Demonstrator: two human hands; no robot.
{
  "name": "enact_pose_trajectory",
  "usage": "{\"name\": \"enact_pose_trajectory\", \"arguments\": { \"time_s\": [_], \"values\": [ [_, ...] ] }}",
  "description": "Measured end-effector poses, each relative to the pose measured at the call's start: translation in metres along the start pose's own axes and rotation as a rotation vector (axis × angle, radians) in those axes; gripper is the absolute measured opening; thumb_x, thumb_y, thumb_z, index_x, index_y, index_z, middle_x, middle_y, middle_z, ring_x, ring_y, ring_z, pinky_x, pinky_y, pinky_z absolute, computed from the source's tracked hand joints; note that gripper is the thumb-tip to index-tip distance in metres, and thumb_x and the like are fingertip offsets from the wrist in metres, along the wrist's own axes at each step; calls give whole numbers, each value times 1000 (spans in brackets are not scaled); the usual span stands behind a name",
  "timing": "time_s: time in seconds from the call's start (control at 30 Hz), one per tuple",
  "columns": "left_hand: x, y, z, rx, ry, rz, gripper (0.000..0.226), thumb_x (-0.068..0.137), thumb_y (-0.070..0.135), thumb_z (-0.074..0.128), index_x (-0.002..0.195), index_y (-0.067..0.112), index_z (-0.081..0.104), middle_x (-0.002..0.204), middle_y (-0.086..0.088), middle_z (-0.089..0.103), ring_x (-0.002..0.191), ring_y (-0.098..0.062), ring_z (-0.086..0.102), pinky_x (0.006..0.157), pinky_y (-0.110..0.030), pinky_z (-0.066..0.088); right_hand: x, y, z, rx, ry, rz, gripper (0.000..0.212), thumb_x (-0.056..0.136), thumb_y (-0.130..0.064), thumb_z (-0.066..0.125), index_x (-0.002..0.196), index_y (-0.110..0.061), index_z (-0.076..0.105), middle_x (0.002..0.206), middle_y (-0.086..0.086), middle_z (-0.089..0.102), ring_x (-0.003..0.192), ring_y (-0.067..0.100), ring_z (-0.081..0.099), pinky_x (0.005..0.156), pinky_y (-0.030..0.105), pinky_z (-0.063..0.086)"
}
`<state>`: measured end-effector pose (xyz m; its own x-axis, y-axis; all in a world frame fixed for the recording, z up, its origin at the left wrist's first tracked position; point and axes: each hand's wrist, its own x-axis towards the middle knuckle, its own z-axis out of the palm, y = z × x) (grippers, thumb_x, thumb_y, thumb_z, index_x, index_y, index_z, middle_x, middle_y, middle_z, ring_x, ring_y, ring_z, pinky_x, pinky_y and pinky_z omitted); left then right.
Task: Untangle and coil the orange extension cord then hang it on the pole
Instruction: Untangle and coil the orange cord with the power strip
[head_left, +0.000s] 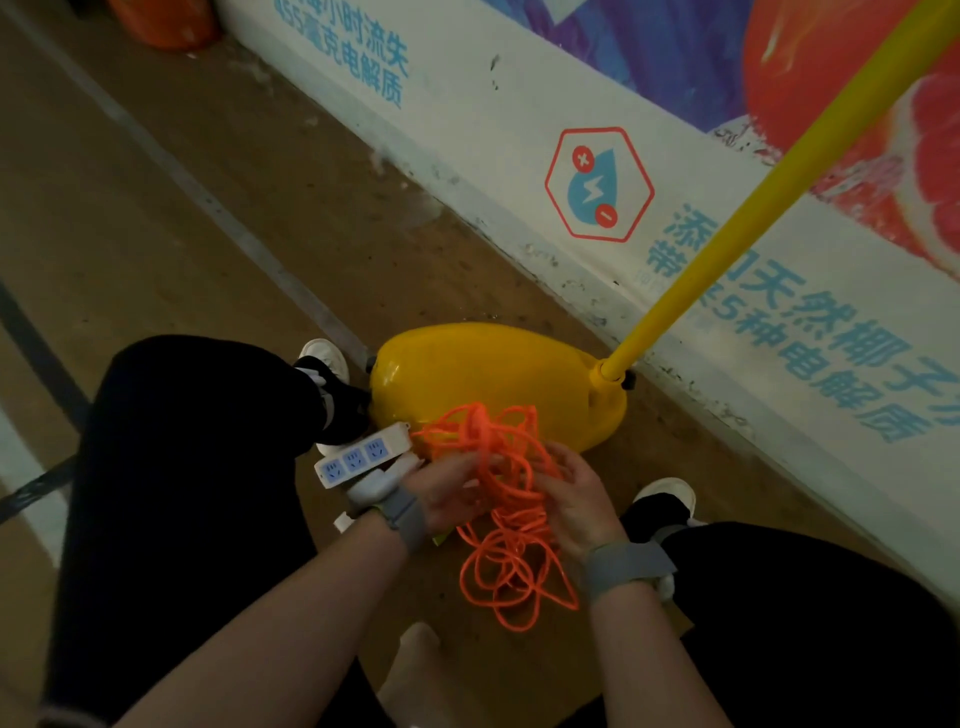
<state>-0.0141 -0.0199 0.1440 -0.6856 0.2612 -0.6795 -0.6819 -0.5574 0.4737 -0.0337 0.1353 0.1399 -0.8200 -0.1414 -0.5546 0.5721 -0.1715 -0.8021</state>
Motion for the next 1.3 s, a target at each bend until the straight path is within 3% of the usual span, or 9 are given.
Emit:
{"name": "enact_pose_trajectory", "arguments": {
  "time_s": [0.2, 0.3, 0.4, 0.53, 0.83, 0.97, 1.07, 1.2, 1.3],
  "values": [
    [10, 2, -8, -166, 27, 124, 16, 95, 2, 47, 88, 7, 60, 82, -10, 66, 75, -19, 65, 62, -30, 60, 4, -7, -11, -530, 115, -41, 37, 55, -28, 88, 87, -20, 71, 94, 7, 72, 93, 28, 67, 87, 48, 54],
    [13, -2, -8, -200, 107, 137, 14, 95, 6, 48, 89, 8, 61, 73, -6, 69, 69, -17, 66, 59, -30, 58, 3, -5, -11, -770, 140, -36, 25, 68, -22, 83, 88, -16, 70, 89, 5, 71, 86, 23, 65, 82, 37, 52],
    [17, 1, -11, -390, 110, 135, 19, 99, 11, 42, 96, 2, 58, 88, -13, 64, 73, -23, 66, 60, -33, 58, -4, 3, 7, -651, -68, 141, 21, 75, -26, 78, 92, -18, 69, 88, 8, 71, 78, 23, 66, 79, 41, 55],
    [18, 6, -6, -581, 119, 99, 25, 101, 11, 39, 89, -3, 55, 66, -12, 64, 47, -12, 63, 47, -18, 54, -13, 15, 28, -265, -213, 273, 9, 88, -20, 63, 93, -13, 66, 73, 5, 69, 59, 14, 64, 53, 25, 53],
    [12, 7, -5, -177, 75, -8, 22, 98, 18, 46, 83, 9, 59, 62, -3, 70, 55, -11, 68, 54, -31, 57, 5, 5, -1, 450, 230, 181, 17, 88, -11, 53, 78, -11, 66, 66, 6, 64, 57, 17, 58, 55, 25, 46],
    [12, -2, -20, 213, 265, 61, 13, 85, -9, 60, 84, 4, 62, 84, -19, 69, 70, -23, 68, 67, -40, 59, 1, 0, -6, 489, 140, 153, 28, 83, 4, 40, 89, -12, 63, 72, 10, 65, 70, 23, 64, 68, 35, 52],
    [18, 4, -35, 19, 397, 83, 23, 90, -16, 44, 81, 1, 57, 80, -19, 61, 62, -21, 63, 48, -27, 56, -7, -17, -8, 528, 72, 31, 36, 69, 7, 44, 94, -10, 63, 75, 10, 70, 69, 22, 70, 68, 36, 55],
    [27, 6, -45, 370, 567, 220, 5, 91, 5, 58, 86, 8, 58, 85, -12, 60, 63, -19, 56, 51, -25, 46, -6, -24, -4, 237, 70, -78, 36, 79, 12, 39, 91, -8, 66, 76, 10, 72, 73, 23, 69, 70, 36, 54],
    [27, 1, -36, 656, 430, 400, 28, 92, 14, 57, 120, 19, 56, 123, -4, 57, 105, -19, 56, 83, -29, 49, -10, -22, 5, -139, 96, -211, 38, 78, 13, 44, 83, -14, 71, 86, 10, 71, 86, 28, 65, 79, 37, 52]
  ]
}}
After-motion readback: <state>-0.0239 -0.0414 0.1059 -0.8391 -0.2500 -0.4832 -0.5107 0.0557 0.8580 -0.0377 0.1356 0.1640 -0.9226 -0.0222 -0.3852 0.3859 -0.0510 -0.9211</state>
